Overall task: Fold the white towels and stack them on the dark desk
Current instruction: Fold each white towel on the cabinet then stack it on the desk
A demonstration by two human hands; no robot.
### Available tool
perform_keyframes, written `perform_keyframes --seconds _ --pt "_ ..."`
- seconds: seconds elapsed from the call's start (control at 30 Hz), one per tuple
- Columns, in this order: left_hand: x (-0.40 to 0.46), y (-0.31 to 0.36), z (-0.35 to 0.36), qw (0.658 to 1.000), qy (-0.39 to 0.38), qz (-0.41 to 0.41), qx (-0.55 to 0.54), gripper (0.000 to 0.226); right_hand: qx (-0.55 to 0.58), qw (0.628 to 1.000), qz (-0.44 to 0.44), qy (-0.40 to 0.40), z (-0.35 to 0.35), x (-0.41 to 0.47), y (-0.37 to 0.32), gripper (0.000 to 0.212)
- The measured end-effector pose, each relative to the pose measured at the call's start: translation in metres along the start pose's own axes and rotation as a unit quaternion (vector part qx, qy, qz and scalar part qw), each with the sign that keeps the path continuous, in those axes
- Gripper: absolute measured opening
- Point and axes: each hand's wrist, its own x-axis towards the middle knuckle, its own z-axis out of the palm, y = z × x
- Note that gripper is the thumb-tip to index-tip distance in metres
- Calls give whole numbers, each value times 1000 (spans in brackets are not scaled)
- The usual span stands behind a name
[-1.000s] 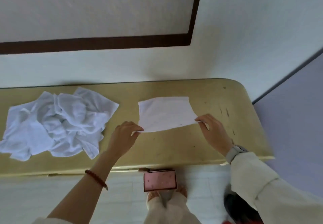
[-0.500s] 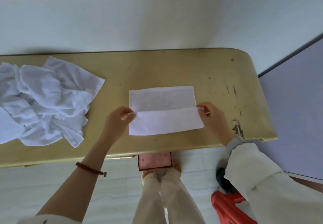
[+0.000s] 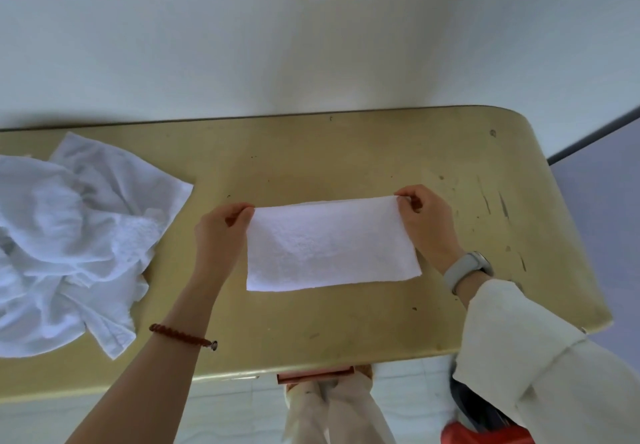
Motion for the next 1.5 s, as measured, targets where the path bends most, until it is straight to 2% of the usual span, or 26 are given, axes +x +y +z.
perform_keyframes --seconds 0.37,0.5,0.57,0.67,0.73,0.8,0.93,1.03,1.27,1.5 --pt "7 -5 9 999 19 -20 36 10 -64 998 -16 6 7 12 2 9" --pt "10 0 11 997 15 -16 75 9 -81 996 -21 -13 6 14 3 13" --pt "9 5 11 993 21 40 107 16 -148 985 -87 17 7 13 1 15" --pt "8 12 18 970 5 168 178 20 -239 945 -218 46 16 11 -7 19" --pt "8 16 27 952 -24 218 213 19 -250 933 -258 23 26 11 -17 27" --pt "8 18 36 944 -37 238 226 17 -243 930 -277 1 37 12 -26 23" --pt "9 17 45 944 -17 244 222 7 -233 931 -280 -18 52 14 -27 7" --pt "10 18 47 939 -9 257 230 1 -229 931 -283 -22 54 17 -24 7" --pt "13 20 47 935 -7 273 228 6 -204 936 -286 -33 54 18 -25 10" --pt "21 29 54 937 -31 222 268 24 -200 945 -258 -37 60 25 -27 12"
